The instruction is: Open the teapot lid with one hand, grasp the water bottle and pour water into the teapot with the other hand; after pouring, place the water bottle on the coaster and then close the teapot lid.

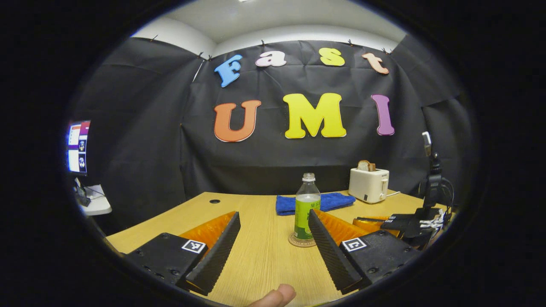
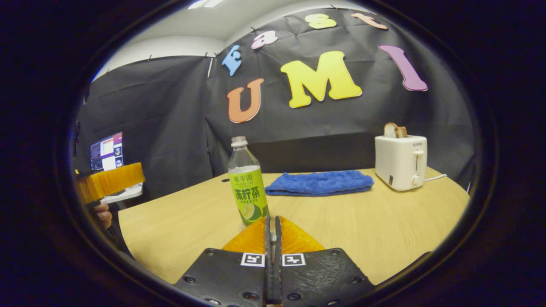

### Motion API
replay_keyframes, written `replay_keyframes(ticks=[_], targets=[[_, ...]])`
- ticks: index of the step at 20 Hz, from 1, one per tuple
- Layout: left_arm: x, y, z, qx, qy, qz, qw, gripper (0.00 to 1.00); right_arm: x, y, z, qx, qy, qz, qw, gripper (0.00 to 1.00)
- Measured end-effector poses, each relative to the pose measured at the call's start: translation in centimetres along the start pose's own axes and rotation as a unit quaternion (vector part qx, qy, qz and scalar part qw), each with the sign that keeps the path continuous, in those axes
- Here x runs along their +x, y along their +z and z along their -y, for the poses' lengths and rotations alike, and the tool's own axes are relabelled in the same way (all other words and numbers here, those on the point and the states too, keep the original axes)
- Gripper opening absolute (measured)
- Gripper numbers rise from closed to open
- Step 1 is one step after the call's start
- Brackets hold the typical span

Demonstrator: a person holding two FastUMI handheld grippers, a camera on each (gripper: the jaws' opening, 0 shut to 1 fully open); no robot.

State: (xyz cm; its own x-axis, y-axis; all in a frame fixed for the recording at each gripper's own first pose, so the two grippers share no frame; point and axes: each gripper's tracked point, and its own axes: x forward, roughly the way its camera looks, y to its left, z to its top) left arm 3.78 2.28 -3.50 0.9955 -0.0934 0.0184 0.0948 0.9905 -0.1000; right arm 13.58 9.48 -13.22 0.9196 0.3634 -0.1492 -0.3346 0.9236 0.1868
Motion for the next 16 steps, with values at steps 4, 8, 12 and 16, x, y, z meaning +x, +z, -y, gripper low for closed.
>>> replay_keyframes(ticks=[4, 8, 12, 16], targets=[[0.1, -0.3, -0.6, -0.044, -0.005, -0.013, 0.999, 1.0, -0.3, -0.8, 0.4, -0.005, -0.014, 0.0, 1.0, 0.0], [0.0, -0.8, -0.3, -0.041, -0.012, -0.025, 0.999, 0.98, -0.1, -1.0, 0.2, -0.005, -0.013, -0.003, 1.0, 0.0], [0.1, -0.9, 0.4, -0.033, -0.012, -0.027, 0.999, 0.98, -0.7, 0.2, 0.0, 0.012, -0.003, 0.013, 1.0, 0.13], [-0.3, -0.6, -0.4, -0.024, 0.012, -0.024, 0.999, 0.98, -3.0, 4.4, -0.8, -0.012, -0.011, 0.048, 0.999, 0.57]])
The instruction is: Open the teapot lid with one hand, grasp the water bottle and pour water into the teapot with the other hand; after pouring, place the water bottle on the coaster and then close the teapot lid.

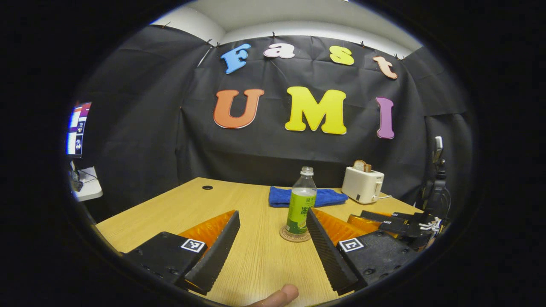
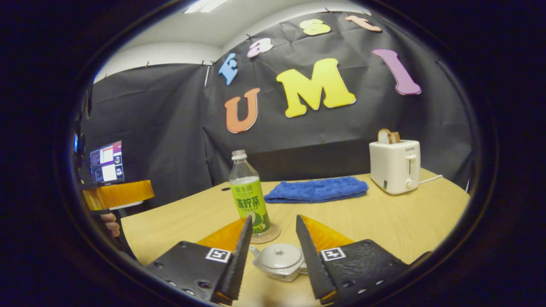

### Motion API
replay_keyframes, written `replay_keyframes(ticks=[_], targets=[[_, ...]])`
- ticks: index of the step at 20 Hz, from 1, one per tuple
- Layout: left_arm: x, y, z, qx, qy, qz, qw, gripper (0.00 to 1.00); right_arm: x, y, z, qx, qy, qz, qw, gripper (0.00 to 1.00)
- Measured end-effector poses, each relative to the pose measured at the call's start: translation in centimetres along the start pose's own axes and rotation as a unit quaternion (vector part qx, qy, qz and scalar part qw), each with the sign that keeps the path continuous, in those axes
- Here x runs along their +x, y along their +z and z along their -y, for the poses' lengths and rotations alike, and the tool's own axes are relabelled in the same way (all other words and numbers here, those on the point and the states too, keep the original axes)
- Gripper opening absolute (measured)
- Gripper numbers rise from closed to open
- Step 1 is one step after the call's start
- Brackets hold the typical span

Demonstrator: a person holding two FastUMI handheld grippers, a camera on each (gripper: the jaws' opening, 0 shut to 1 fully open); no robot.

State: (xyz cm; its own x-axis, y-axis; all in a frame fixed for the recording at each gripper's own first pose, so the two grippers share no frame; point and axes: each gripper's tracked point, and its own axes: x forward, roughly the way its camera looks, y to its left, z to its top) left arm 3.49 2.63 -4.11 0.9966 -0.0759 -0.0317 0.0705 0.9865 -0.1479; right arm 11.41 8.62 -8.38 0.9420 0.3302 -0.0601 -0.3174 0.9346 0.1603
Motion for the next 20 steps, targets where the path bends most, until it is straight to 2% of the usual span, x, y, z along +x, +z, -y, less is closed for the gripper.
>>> replay_keyframes(ticks=[1, 2, 3, 5, 7, 12, 13, 15, 16, 17, 18, 19, 20], targets=[[-0.4, 0.0, 0.4, -0.001, -0.01, 0.003, 1.0, 1.0, -0.8, 1.2, -0.2, -0.006, -0.003, 0.009, 1.0, 0.72], [-0.7, 0.5, 1.2, 0.001, -0.018, 0.007, 1.0, 0.98, -1.6, 2.3, -0.4, -0.009, -0.005, 0.016, 1.0, 0.82], [-1.0, 0.8, 1.1, 0.007, -0.014, 0.006, 1.0, 0.98, -2.8, 3.6, -0.6, -0.01, -0.011, 0.024, 1.0, 0.88], [-1.6, 2.1, 0.7, 0.023, -0.009, 0.022, 0.999, 0.98, -5.0, 6.3, -0.7, -0.005, -0.029, 0.04, 0.999, 0.95], [-2.2, 3.0, 0.9, 0.043, -0.007, 0.036, 0.998, 0.98, -7.6, 7.9, -0.6, -0.01, -0.047, 0.041, 0.998, 0.95], [-3.4, 4.6, 1.5, 0.074, 0.005, 0.064, 0.995, 0.98, -13.6, 8.9, 3.1, -0.046, -0.133, 0.037, 0.989, 0.95], [-3.5, 4.5, 1.9, 0.075, 0.002, 0.062, 0.995, 0.98, -14.6, 9.0, 3.9, -0.049, -0.143, 0.038, 0.988, 0.9], [-3.8, 4.3, 2.9, 0.073, -0.009, 0.058, 0.996, 0.98, -16.2, 8.6, 4.8, -0.038, -0.149, 0.045, 0.987, 0.95], [-3.8, 4.1, 3.4, 0.074, -0.013, 0.055, 0.996, 0.98, -16.3, 8.7, 5.2, -0.026, -0.151, 0.049, 0.987, 0.95], [-3.7, 3.9, 3.6, 0.072, -0.015, 0.052, 0.996, 0.98, -16.5, 8.4, 5.8, -0.019, -0.157, 0.043, 0.986, 0.9], [-3.7, 3.5, 4.0, 0.07, -0.019, 0.048, 0.996, 0.98, -16.8, 8.8, 6.3, -0.015, -0.164, 0.05, 0.985, 0.95], [-3.7, 3.2, 4.4, 0.069, -0.025, 0.044, 0.996, 0.98, -16.7, 8.9, 6.9, -0.016, -0.174, 0.052, 0.983, 0.95], [-3.6, 2.9, 4.9, 0.072, -0.03, 0.039, 0.996, 0.98, -16.8, 8.7, 7.1, -0.025, -0.18, 0.049, 0.982, 0.9]])
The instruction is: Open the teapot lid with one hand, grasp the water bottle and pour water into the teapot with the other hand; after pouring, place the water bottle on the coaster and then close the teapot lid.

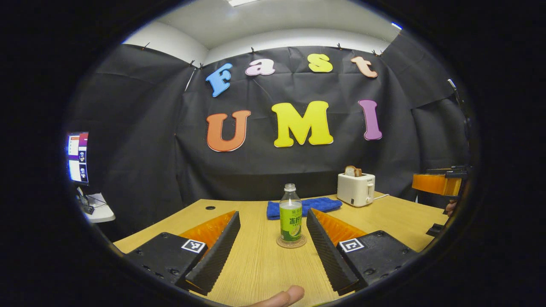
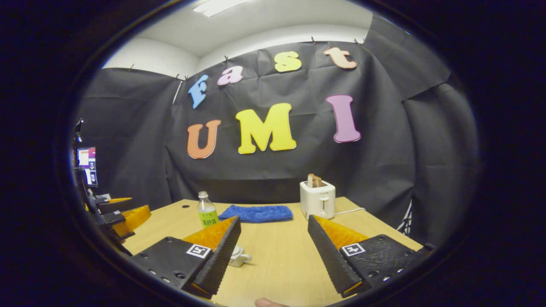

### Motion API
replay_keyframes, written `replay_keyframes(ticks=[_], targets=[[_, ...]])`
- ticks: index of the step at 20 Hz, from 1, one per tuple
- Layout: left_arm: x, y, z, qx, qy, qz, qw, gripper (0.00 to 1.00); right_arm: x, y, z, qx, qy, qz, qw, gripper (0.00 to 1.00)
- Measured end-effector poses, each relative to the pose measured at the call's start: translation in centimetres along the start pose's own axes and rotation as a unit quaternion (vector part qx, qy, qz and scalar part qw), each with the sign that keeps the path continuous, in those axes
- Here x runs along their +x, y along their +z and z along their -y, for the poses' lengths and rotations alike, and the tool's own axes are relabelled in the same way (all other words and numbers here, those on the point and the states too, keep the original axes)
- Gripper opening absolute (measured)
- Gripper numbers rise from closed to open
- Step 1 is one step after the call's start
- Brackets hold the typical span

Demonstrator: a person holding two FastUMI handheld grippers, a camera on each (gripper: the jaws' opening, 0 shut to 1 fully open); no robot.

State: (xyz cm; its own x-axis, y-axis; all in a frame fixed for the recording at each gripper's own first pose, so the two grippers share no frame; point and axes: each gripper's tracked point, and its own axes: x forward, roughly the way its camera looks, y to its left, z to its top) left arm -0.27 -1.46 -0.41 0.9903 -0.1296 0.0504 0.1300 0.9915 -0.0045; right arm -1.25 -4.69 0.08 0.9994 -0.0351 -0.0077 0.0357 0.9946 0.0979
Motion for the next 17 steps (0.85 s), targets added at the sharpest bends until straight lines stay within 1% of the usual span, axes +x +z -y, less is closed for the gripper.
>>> replay_keyframes(ticks=[2, 3, 6, 9, 11, 12, 16, 17], targets=[[0.0, -0.2, -0.4, 0.011, 0.007, -0.001, 1.0, 0.98, 0.2, -0.4, -0.1, -0.01, -0.002, -0.004, 1.0, 0.91], [0.0, -0.1, -0.5, 0.012, 0.009, 0.0, 1.0, 0.98, 0.4, -0.8, -0.2, -0.01, 0.002, -0.01, 1.0, 0.95], [0.2, -0.2, 0.1, 0.001, 0.0, 0.002, 1.0, 0.97, 0.8, -1.6, -0.7, -0.004, 0.014, -0.025, 1.0, 0.95], [0.3, -0.9, 0.1, -0.001, 0.0, -0.006, 1.0, 0.97, 1.2, -1.9, 0.2, -0.004, 0.007, -0.027, 1.0, 0.95], [0.5, -1.0, -0.2, -0.006, 0.003, -0.008, 1.0, 0.97, 1.1, -1.8, 0.1, 0.003, 0.01, -0.026, 1.0, 0.95], [0.6, -1.2, -0.2, -0.008, 0.003, -0.012, 1.0, 0.98, 1.2, -1.8, 0.0, 0.004, 0.013, -0.026, 1.0, 0.91], [0.7, -1.9, -0.3, -0.01, 0.006, -0.023, 1.0, 0.97, 1.4, -2.3, -0.5, 0.003, 0.024, -0.031, 0.999, 0.91], [0.7, -2.1, -0.2, -0.01, 0.005, -0.025, 1.0, 0.97, 1.6, -2.5, -0.6, 0.001, 0.025, -0.034, 0.999, 0.95]])
